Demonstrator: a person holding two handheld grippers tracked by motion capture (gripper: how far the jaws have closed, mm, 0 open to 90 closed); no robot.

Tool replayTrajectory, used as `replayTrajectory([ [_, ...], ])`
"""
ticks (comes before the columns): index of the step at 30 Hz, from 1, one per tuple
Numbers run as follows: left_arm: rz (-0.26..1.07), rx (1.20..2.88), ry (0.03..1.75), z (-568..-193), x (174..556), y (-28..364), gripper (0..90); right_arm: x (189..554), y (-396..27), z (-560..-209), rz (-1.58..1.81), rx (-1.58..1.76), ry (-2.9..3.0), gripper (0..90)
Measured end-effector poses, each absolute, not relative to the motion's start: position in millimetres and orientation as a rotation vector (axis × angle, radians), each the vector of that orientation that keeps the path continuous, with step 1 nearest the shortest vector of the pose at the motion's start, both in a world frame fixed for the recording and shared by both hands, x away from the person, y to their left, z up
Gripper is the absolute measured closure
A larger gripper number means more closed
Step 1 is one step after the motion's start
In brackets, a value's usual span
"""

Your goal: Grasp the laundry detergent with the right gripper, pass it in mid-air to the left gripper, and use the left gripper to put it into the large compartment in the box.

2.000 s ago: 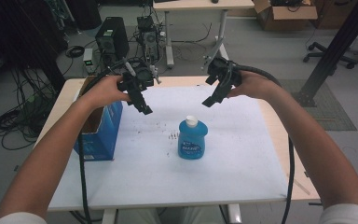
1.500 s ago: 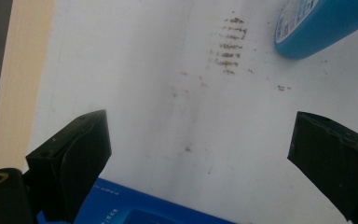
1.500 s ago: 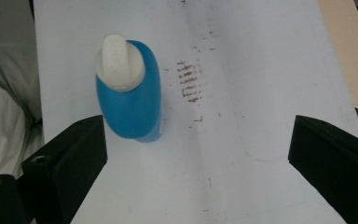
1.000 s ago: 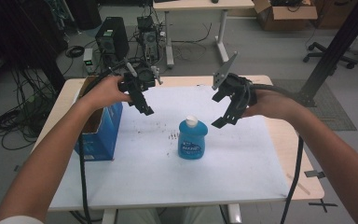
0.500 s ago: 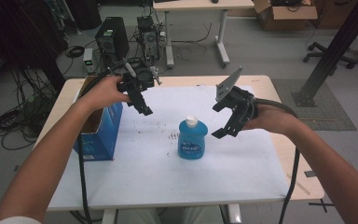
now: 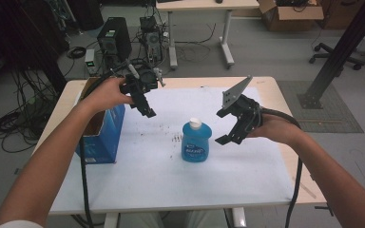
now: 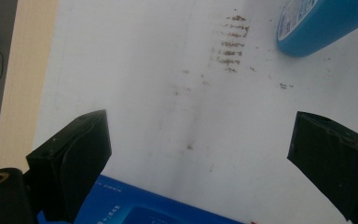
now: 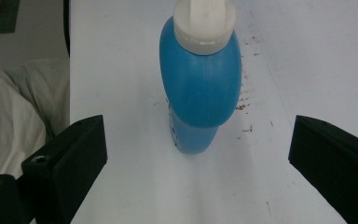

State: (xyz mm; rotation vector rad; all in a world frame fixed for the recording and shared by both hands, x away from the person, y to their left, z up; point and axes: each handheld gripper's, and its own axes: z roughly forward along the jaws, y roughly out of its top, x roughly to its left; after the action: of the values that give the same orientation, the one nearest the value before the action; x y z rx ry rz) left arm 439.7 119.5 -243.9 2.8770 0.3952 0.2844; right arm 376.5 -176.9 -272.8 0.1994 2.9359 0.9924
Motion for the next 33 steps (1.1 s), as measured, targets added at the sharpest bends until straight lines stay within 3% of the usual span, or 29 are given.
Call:
replayTrajectory([
  [33,0.285,2.883,0.398,-245.8,440.2,115.3,6.0,377.5,-196.3,-319.8,1.325,0.260,2.820,3.9],
])
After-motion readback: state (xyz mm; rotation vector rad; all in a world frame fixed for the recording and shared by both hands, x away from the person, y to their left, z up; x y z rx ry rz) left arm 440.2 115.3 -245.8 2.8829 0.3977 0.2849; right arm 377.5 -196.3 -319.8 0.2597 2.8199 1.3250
